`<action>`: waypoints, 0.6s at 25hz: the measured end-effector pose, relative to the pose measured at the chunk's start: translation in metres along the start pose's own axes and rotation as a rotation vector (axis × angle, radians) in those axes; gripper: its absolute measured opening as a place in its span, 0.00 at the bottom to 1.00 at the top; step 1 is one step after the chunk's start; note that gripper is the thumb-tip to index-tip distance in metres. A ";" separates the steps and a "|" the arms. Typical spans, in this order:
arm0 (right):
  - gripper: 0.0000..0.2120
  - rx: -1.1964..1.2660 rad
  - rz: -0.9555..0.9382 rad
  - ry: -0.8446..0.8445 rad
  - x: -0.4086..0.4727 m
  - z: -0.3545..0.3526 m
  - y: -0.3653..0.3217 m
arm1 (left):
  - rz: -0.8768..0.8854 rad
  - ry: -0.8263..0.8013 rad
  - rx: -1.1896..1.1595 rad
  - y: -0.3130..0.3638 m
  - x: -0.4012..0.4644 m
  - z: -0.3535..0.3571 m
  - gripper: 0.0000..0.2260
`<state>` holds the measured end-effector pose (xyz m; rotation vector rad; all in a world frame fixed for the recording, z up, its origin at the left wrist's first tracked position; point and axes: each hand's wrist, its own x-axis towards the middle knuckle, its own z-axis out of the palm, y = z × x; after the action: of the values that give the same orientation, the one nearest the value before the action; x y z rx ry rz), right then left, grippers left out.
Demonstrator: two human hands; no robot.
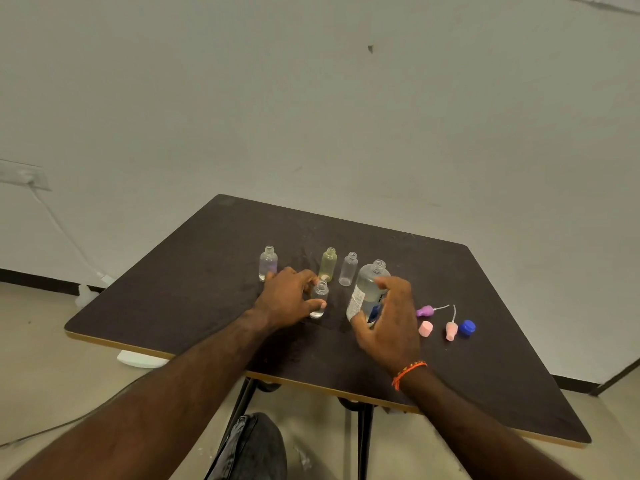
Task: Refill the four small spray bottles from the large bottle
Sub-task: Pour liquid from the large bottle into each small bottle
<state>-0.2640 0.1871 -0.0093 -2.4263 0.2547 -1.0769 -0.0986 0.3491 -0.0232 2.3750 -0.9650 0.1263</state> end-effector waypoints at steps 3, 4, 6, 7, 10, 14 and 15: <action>0.15 -0.002 -0.014 -0.207 -0.007 0.013 -0.022 | 0.030 -0.006 0.068 0.001 0.002 -0.004 0.20; 0.13 0.005 0.064 -0.257 -0.006 0.020 -0.025 | 0.034 -0.006 0.084 0.002 0.003 -0.004 0.20; 0.12 0.036 0.249 -0.321 0.002 0.035 -0.029 | 0.036 -0.001 0.105 0.003 0.005 -0.004 0.18; 0.12 0.052 0.303 -0.338 0.007 0.042 -0.031 | 0.035 0.003 0.111 0.003 0.005 -0.004 0.17; 0.11 0.063 0.365 -0.370 0.024 0.059 -0.037 | 0.015 0.009 0.152 0.004 0.015 -0.011 0.16; 0.09 0.024 0.375 -0.377 0.047 0.080 -0.043 | -0.039 0.013 0.241 0.006 0.040 -0.024 0.14; 0.09 0.035 0.382 -0.390 0.051 0.085 -0.043 | -0.050 0.008 0.261 0.005 0.047 -0.027 0.14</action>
<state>-0.1675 0.2359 -0.0041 -2.3641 0.5336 -0.4307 -0.0646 0.3320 0.0149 2.6315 -0.9323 0.2566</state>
